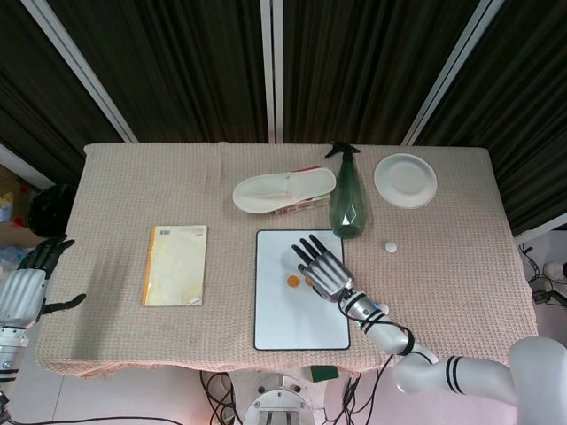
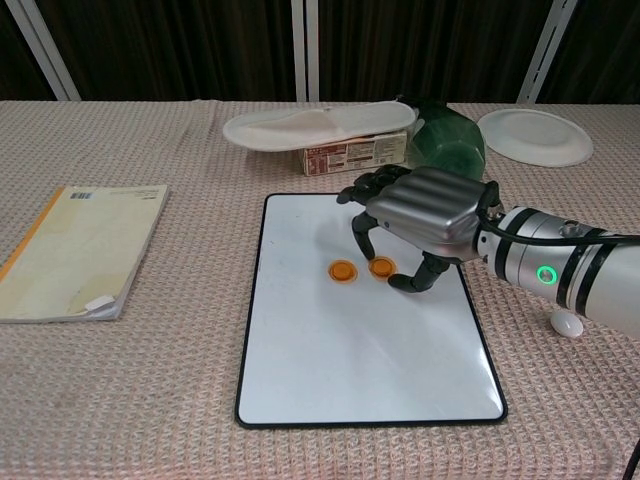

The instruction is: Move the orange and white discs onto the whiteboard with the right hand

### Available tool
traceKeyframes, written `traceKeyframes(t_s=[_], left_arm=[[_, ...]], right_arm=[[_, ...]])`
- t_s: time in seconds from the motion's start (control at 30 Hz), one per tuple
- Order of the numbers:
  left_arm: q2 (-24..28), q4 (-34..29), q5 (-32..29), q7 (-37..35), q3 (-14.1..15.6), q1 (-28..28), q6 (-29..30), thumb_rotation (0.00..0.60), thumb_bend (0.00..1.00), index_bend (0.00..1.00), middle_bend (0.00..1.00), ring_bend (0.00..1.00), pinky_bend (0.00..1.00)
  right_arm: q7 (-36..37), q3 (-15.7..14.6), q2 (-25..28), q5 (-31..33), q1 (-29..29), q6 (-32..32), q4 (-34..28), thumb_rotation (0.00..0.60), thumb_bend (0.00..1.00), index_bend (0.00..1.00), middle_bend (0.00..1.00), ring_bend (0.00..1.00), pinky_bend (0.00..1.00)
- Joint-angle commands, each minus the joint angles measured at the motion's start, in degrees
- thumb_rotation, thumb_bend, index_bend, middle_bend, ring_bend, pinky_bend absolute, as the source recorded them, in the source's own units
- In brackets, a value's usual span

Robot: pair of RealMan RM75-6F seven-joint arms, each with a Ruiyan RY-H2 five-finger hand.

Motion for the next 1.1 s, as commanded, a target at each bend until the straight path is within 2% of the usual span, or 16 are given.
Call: traceKeyframes(t_s=[0.03, 0.77, 1.1], left_arm=[[0.0, 0.1, 0.1, -0.2, 0.0, 0.0, 0.1, 0.6, 0.0, 0.14, 0.09, 0.09, 0.17], [0.0, 0.6, 0.0, -0.6, 0.2, 0.0, -0.2, 0.6, 0.0, 0.14, 0.09, 0.09, 0.17], [0.0, 0.9, 0.2, -1.2, 0.4, 0.0, -0.4, 0.6, 0.0, 0.14, 0.09, 0.09, 0.17]], right_arm=[[-0.2, 0.0, -0.2, 0.5, 0.5, -0.3, 0.2, 0.6, 0.32, 0.62, 0.05, 0.0, 0.0], [-0.4, -1.1, -0.9, 1.8, 2.0, 0.3, -0.1, 0.6, 0.32, 0.61, 0.05, 0.0, 0.0], [0.2, -1.4, -1.0, 1.8, 2.5, 0.6, 0.4, 0.6, 0.25, 0.57, 0.05, 0.0, 0.0]])
